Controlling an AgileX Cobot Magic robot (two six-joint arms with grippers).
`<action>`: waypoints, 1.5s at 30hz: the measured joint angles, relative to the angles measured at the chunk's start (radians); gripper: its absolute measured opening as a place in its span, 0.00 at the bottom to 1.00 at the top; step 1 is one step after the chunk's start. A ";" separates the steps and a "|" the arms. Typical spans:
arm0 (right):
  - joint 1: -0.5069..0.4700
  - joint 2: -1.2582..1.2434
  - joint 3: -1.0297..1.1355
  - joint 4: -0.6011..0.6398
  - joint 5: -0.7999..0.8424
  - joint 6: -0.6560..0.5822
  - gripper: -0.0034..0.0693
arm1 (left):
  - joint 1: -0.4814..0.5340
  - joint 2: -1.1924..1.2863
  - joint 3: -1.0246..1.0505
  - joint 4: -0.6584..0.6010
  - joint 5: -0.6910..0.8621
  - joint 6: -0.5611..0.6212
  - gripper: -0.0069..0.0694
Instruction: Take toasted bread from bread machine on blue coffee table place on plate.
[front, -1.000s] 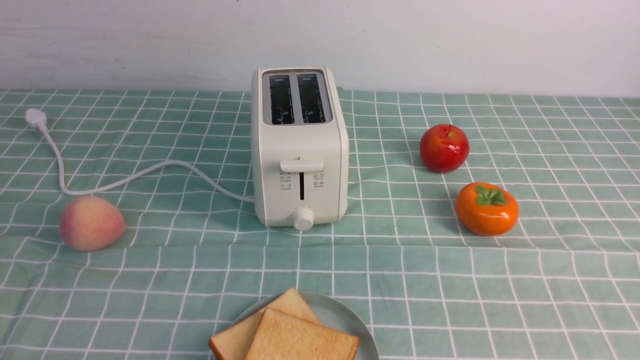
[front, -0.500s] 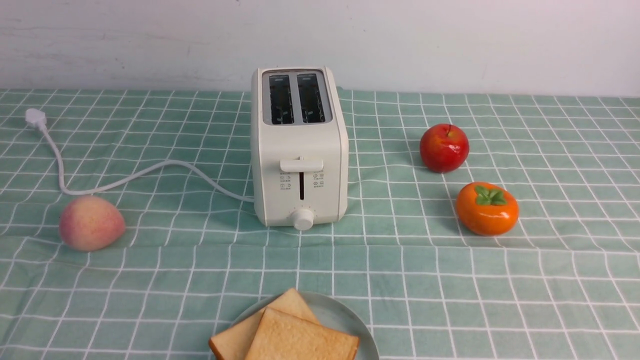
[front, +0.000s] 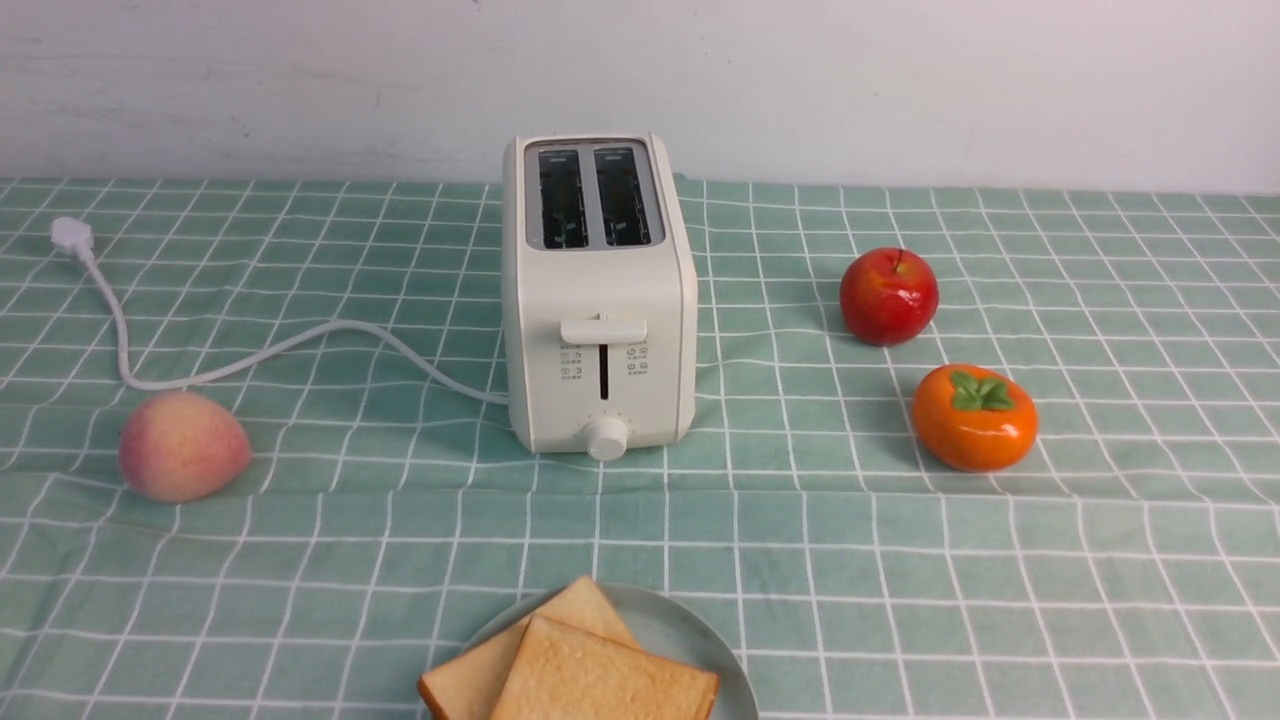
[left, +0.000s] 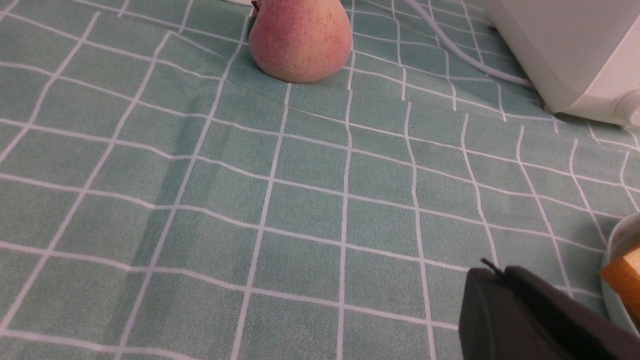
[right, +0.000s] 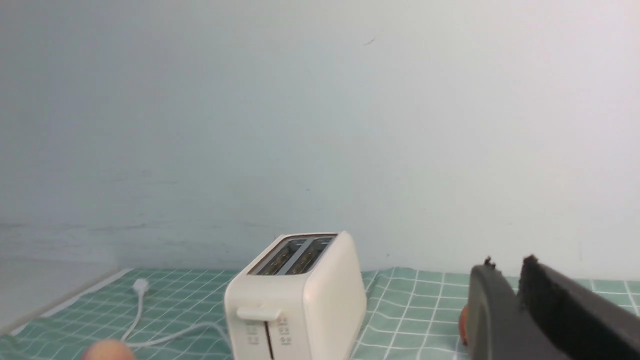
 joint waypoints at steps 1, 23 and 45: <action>0.000 0.000 0.000 0.055 -0.004 -0.077 0.17 | 0.000 0.000 0.000 0.000 0.000 0.000 0.11; -0.520 -0.041 0.423 0.330 0.109 -0.365 0.20 | 0.000 0.000 0.000 -0.001 -0.001 -0.001 0.12; -0.570 -0.040 0.423 0.325 0.114 -0.363 0.23 | 0.000 0.000 0.000 -0.001 -0.001 -0.001 0.14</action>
